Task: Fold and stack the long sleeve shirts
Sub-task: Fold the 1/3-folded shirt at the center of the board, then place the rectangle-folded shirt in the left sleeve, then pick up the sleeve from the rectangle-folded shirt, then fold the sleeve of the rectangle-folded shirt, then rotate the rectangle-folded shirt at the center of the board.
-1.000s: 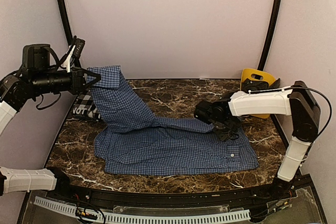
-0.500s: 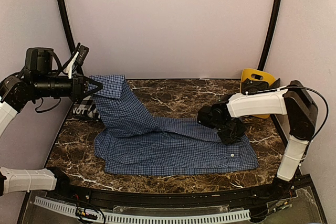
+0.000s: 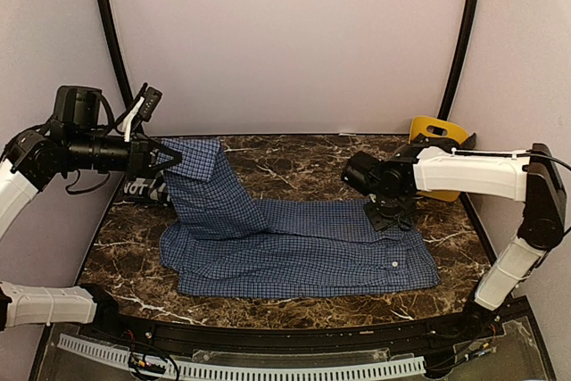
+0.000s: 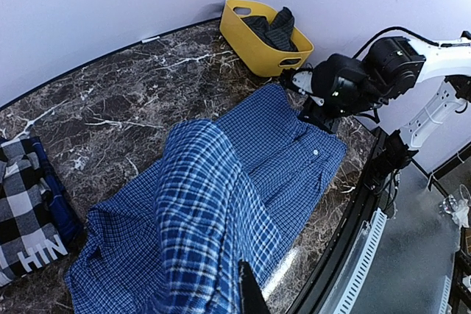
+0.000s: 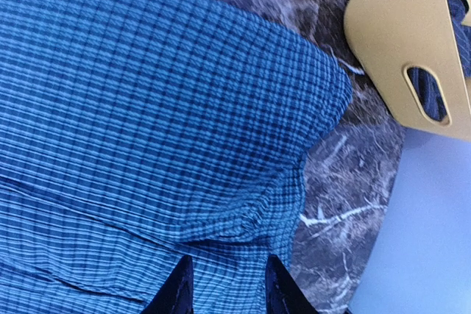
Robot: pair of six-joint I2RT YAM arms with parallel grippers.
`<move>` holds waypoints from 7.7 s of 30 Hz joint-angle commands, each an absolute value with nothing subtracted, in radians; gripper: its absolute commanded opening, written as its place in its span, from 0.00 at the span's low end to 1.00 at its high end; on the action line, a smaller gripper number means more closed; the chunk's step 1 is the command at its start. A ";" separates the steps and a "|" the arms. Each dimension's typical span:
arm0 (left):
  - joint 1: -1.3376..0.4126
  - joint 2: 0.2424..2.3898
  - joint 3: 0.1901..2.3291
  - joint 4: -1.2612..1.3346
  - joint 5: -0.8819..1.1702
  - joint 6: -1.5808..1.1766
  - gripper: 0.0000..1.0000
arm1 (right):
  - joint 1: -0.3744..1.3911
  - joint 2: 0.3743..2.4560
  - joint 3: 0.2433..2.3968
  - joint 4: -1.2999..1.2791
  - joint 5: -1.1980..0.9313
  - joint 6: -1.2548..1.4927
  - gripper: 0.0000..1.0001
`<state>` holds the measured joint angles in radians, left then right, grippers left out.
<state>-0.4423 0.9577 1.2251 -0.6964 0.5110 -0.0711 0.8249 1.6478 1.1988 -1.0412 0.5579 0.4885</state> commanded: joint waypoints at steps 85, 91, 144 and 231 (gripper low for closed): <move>-0.441 1.295 0.902 -0.106 0.372 -0.385 0.72 | 0.767 2.460 2.079 -0.414 -0.209 0.428 0.62; -0.441 1.293 0.896 -0.107 0.375 -0.384 0.73 | 0.765 2.502 2.078 -0.408 -0.289 0.475 0.59; -0.440 1.238 0.834 -0.131 0.297 -0.343 0.73 | 0.790 2.000 1.590 -0.078 -0.067 0.503 0.00; -0.693 1.686 0.738 0.117 0.145 -0.418 0.71 | 0.679 1.652 0.700 -0.159 0.162 0.514 0.37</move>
<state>-0.6666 1.6245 0.7033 0.1482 0.1547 -0.4057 0.6975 1.6588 0.7666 -0.0433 0.1360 0.4404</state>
